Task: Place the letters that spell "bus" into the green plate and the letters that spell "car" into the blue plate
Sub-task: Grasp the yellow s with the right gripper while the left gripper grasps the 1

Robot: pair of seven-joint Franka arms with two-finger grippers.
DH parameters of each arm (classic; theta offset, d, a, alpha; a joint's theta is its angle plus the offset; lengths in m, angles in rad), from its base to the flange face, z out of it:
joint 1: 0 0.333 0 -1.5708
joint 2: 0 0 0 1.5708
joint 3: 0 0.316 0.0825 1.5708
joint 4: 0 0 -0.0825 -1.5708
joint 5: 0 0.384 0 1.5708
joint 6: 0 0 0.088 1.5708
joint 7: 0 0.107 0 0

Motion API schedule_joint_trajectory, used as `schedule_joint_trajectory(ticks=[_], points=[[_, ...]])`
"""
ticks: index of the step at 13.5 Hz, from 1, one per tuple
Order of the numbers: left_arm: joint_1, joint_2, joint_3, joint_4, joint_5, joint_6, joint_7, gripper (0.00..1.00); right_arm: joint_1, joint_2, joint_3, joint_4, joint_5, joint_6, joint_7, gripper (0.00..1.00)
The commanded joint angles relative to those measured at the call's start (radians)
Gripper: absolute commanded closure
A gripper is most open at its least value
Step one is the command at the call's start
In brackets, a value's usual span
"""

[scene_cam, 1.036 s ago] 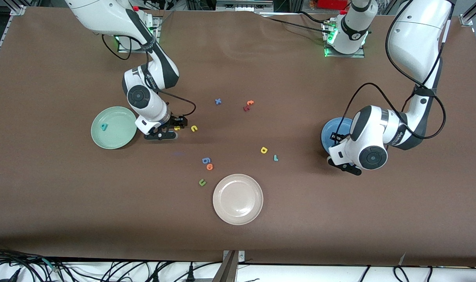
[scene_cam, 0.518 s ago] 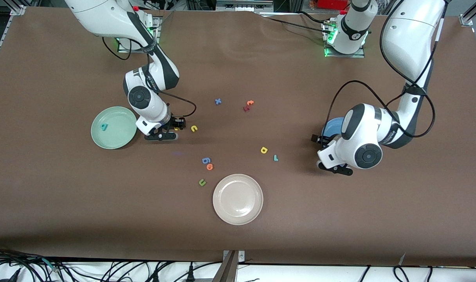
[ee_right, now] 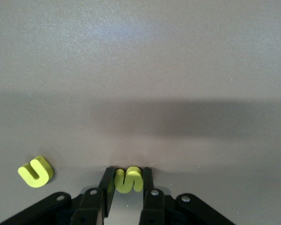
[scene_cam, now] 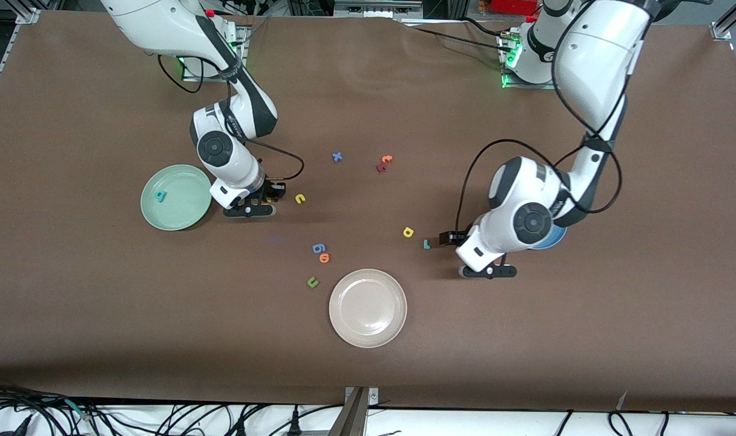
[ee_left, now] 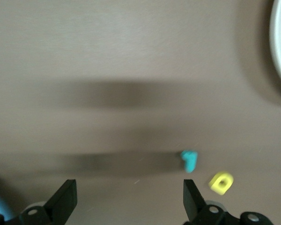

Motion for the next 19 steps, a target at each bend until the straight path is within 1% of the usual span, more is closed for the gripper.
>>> schedule_joint_trajectory(ticks=[1,3,4,6,8,9,11,14,15,16,17,19], points=[[-0.045,0.044,0.013,0.027,-0.011,0.079,-0.115,0.0,-0.002,0.014,0.001,-0.01,-0.013,0.018,-0.002,0.84],[-0.072,0.067,0.017,0.028,-0.007,0.123,-0.175,0.01,-0.004,0.006,-0.004,-0.01,-0.013,0.01,-0.003,0.84],[-0.08,0.07,0.017,0.028,0.016,0.128,-0.195,0.02,-0.004,-0.006,-0.009,-0.009,-0.011,0.003,-0.003,0.84],[-0.082,0.078,0.017,0.03,0.061,0.128,-0.232,0.08,-0.004,-0.064,-0.039,-0.007,-0.011,-0.069,-0.006,0.84],[-0.085,0.088,0.016,0.037,0.093,0.128,-0.247,0.14,-0.005,-0.134,-0.079,-0.001,-0.013,-0.184,-0.018,0.84],[-0.091,0.092,0.016,0.042,0.096,0.128,-0.252,0.2,-0.006,-0.165,-0.108,0.002,-0.013,-0.245,-0.046,0.84],[-0.108,0.099,0.017,0.044,0.098,0.128,-0.293,0.29,-0.006,-0.204,-0.186,0.002,-0.013,-0.318,-0.101,0.84],[-0.118,0.104,0.017,0.045,0.098,0.128,-0.31,0.37,-0.006,-0.213,-0.304,-0.003,-0.013,-0.356,-0.205,0.84],[-0.118,0.107,0.019,0.045,0.098,0.128,-0.31,0.38,-0.006,-0.202,-0.337,-0.007,-0.013,-0.356,-0.221,0.84],[-0.12,0.108,0.019,0.045,0.098,0.128,-0.312,0.41,-0.006,-0.184,-0.366,-0.009,-0.013,-0.355,-0.242,0.84],[-0.121,0.11,0.019,0.045,0.098,0.128,-0.312,0.44,-0.006,-0.167,-0.39,-0.01,-0.013,-0.353,-0.271,0.84],[-0.125,0.113,0.019,0.045,0.098,0.128,-0.313,0.54,-0.015,-0.13,-0.406,-0.023,-0.011,-0.335,-0.298,0.83]])
